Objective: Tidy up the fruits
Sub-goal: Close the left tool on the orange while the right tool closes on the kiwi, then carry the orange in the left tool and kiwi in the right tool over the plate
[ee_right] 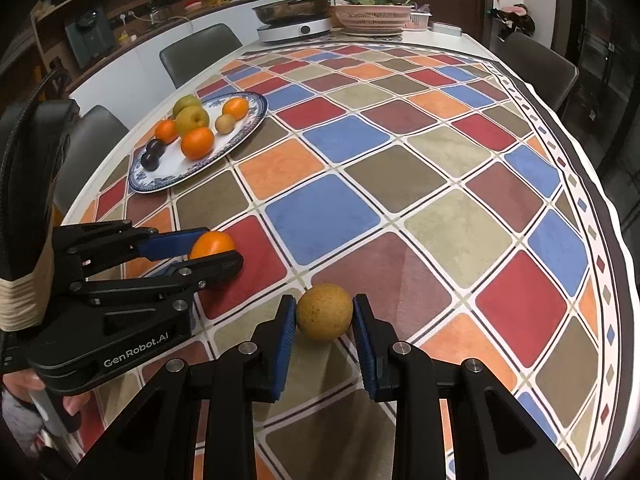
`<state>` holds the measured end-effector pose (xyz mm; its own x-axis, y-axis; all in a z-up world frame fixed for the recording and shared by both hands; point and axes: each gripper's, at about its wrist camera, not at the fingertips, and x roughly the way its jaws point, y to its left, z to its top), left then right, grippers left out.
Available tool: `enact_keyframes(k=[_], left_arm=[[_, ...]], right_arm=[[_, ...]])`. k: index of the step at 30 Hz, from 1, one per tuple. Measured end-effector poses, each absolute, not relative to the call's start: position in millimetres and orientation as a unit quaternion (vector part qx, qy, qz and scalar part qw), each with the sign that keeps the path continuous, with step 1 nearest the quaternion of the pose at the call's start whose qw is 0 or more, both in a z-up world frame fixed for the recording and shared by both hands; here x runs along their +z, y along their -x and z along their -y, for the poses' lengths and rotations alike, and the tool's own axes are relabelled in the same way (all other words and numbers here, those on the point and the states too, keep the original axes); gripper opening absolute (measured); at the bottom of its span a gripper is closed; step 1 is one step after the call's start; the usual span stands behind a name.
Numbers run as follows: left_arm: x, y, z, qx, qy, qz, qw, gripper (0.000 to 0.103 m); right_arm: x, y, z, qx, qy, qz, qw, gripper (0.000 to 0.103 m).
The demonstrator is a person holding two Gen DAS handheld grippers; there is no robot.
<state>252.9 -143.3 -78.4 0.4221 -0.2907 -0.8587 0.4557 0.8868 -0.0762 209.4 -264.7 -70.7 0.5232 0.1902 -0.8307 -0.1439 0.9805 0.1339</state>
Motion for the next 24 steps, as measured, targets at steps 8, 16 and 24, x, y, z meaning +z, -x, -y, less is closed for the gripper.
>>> enact_keyframes(k=[8, 16, 24], left_arm=[[-81, -256, 144, -0.223, -0.082, -0.493, 0.837, 0.031], [-70, -244, 131, -0.218, -0.062, -0.488, 0.843, 0.031], [-49, -227, 109, -0.201, -0.051, -0.466, 0.86, 0.031]], right_arm=[[-71, -210, 265, 0.097, -0.027, -0.479, 0.872, 0.03], [-66, -208, 259, 0.103, -0.025, -0.474, 0.874, 0.03], [-49, -202, 247, 0.118, -0.018, -0.458, 0.881, 0.03]])
